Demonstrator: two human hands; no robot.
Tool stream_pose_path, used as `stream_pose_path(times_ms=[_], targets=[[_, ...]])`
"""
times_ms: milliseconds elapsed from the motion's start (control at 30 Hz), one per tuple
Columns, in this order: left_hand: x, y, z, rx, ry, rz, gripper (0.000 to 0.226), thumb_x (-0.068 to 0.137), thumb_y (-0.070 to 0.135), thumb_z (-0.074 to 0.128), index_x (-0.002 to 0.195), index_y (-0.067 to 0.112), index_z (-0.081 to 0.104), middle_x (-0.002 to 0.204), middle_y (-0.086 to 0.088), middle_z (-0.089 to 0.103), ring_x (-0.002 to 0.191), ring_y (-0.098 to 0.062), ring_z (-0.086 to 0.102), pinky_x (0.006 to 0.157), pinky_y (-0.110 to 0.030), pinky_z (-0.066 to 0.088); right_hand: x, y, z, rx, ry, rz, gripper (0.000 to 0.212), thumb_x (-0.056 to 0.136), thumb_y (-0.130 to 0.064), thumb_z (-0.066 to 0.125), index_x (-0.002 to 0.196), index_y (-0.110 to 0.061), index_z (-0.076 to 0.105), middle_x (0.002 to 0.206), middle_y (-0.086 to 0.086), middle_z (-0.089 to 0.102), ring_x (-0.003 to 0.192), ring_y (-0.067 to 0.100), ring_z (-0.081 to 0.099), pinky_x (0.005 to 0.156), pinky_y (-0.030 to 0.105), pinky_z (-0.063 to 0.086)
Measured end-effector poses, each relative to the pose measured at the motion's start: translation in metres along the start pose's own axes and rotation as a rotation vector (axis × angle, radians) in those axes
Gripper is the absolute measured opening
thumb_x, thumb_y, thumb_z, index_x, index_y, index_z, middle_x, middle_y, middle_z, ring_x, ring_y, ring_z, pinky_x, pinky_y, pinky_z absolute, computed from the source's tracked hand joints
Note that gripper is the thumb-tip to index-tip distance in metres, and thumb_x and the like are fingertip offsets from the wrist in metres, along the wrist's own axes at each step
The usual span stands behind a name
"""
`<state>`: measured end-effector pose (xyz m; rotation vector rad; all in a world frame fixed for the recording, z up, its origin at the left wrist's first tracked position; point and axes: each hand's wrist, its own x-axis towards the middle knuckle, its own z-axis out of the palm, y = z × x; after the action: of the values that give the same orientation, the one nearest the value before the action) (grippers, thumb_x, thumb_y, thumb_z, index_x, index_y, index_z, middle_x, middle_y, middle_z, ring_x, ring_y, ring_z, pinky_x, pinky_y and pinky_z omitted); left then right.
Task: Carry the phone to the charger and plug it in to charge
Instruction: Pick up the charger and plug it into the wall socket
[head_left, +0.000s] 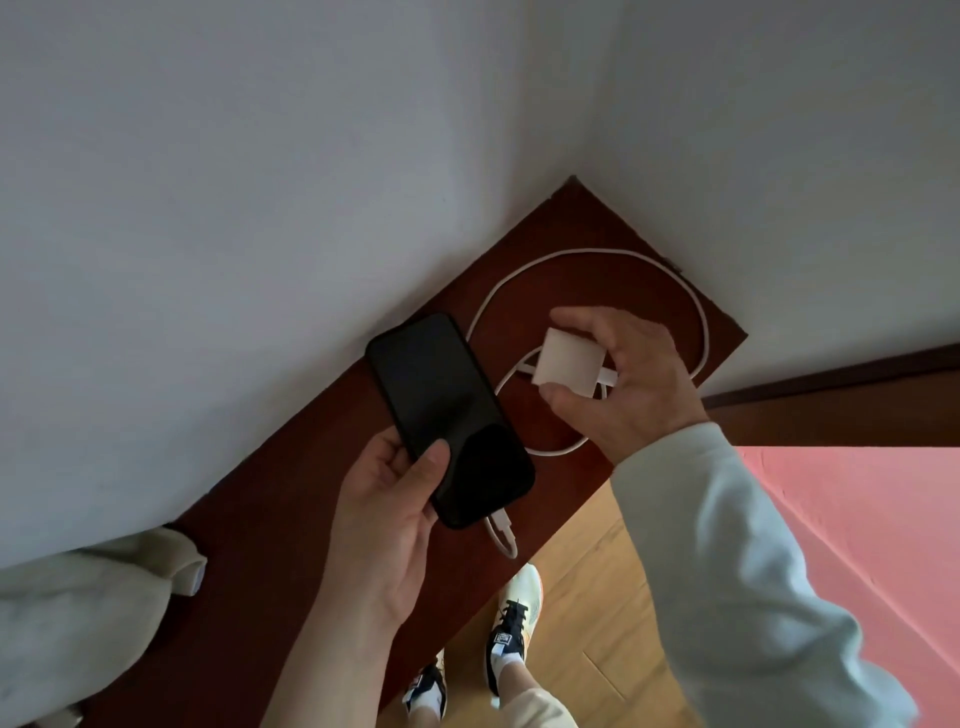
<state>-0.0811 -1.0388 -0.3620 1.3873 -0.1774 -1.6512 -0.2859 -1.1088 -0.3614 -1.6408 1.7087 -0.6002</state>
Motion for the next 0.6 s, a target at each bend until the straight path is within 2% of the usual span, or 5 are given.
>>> stream_pose_path(times_ms=[133,267,400,467,600], targets=[[-0.002,-0.005,-0.002,-0.013,0.050,0.017,0.038,0.081,0.008,0.065,0.118,0.005,0.065,0.112,-0.015,0.077,0.107,-0.029,0.074,0.094,-0.041,0.054,0.001,0.004,0.007,-0.052,-0.062,0.028,0.070,0.070,-0.028,0.082,0.132,-0.041,0.054,0.124,-0.027,0.048,0.131,0.017,0.042,0.105,0.032,0.034],[-0.004,-0.011,-0.004,0.015,0.069,0.036,0.037,0.078,0.009,0.067,0.115,0.006,0.065,0.105,-0.011,0.079,0.102,-0.025,0.076,0.090,-0.038,0.056,-0.001,0.006,0.010,-0.074,-0.063,0.043,0.079,0.071,-0.023,0.079,0.139,-0.045,0.046,0.138,-0.018,0.053,0.132,0.020,0.044,0.106,0.035,0.035],[-0.006,-0.015,-0.005,0.064,0.081,0.068,0.044,0.076,0.010,0.070,0.118,0.004,0.063,0.105,-0.011,0.079,0.101,-0.025,0.076,0.080,-0.028,0.061,-0.004,0.002,0.008,-0.086,-0.062,0.044,0.075,0.078,-0.024,0.075,0.142,-0.045,0.041,0.142,-0.016,0.052,0.132,0.019,0.044,0.106,0.037,0.038],[-0.008,-0.014,-0.005,0.071,0.089,0.064,0.042,0.076,0.011,0.070,0.117,0.005,0.064,0.104,-0.012,0.079,0.102,-0.027,0.076,0.084,-0.032,0.061,-0.007,-0.001,0.004,-0.041,-0.043,0.017,0.073,0.081,-0.025,0.074,0.143,-0.041,0.041,0.143,-0.013,0.052,0.132,0.020,0.044,0.105,0.036,0.038],[-0.012,-0.010,-0.004,0.048,0.095,0.018,0.034,0.083,0.011,0.066,0.117,0.007,0.065,0.108,-0.014,0.077,0.106,-0.030,0.074,0.088,-0.038,0.060,-0.012,-0.017,-0.010,0.066,0.015,-0.083,0.069,0.080,-0.034,0.068,0.143,-0.033,0.041,0.137,-0.018,0.050,0.130,0.019,0.049,0.103,0.046,0.049]])
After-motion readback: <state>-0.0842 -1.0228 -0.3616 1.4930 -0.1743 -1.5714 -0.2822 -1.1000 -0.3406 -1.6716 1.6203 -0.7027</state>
